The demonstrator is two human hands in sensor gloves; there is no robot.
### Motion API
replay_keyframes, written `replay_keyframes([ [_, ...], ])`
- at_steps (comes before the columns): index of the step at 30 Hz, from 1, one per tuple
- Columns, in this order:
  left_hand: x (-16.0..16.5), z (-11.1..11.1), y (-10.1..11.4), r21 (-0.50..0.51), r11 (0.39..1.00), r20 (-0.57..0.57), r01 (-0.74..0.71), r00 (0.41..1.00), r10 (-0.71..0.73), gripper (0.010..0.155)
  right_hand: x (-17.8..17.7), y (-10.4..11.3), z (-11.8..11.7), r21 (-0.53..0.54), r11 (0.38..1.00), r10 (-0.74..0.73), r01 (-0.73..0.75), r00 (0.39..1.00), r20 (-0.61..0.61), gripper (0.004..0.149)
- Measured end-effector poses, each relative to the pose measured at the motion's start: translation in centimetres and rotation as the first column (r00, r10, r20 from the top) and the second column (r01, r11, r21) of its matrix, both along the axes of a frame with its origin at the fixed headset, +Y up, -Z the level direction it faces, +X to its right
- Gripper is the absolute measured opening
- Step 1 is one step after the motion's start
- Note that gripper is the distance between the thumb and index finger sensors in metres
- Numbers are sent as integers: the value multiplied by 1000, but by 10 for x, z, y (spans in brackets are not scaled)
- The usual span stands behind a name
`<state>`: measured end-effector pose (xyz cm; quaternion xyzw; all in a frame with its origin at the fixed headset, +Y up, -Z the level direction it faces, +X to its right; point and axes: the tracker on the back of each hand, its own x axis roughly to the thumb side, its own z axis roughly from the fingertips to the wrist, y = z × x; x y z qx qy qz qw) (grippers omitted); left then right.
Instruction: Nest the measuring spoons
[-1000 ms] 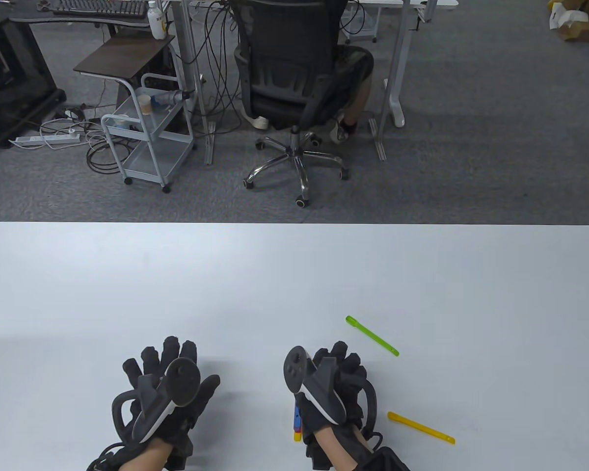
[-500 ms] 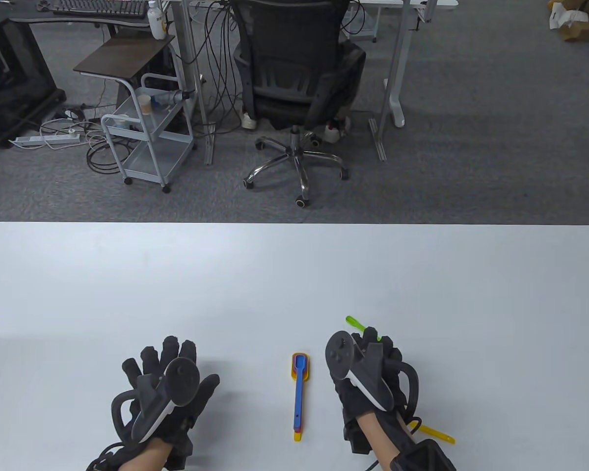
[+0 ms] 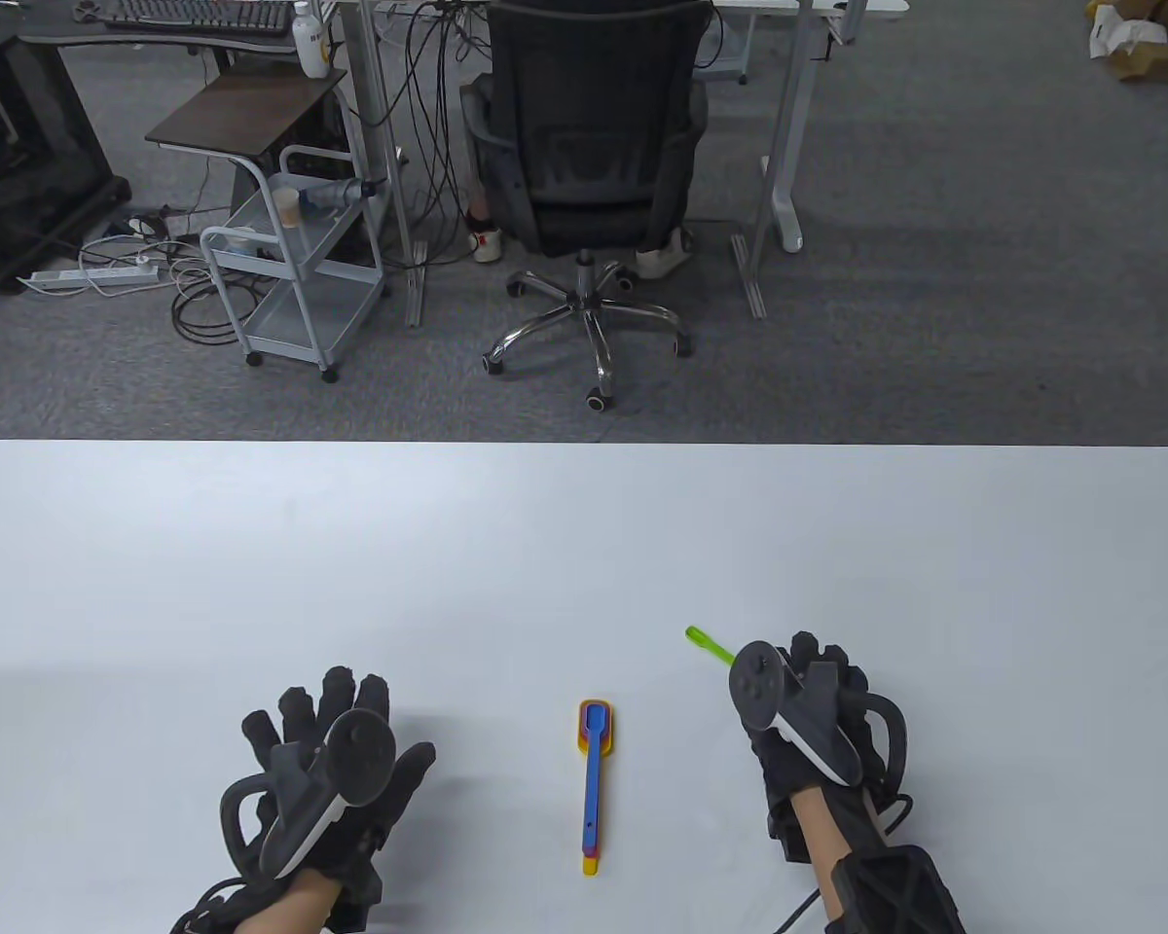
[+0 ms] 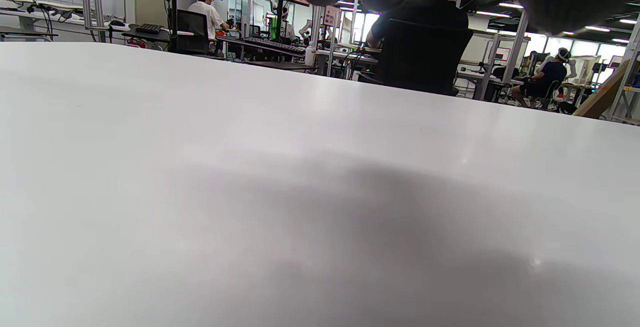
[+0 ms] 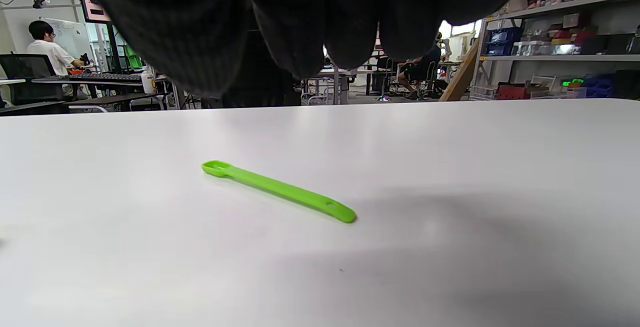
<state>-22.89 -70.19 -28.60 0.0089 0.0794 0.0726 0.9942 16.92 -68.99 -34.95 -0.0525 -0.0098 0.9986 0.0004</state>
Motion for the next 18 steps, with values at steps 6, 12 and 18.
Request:
replay_keyframes([
  [6,0,0,0,6,1000,4,1,1000,-1,86,8,-17,-17,-27,998,53,-53,999,9,61],
  [12,0,1,0,10,1000,2,-1,1000,1,86,11,-33,-32,-78,996,39,-38,999,12,61],
  [18,0,1,0,11,1000,1,-1,1000,1,86,6,-46,-42,-119,990,76,-75,997,2,60],
])
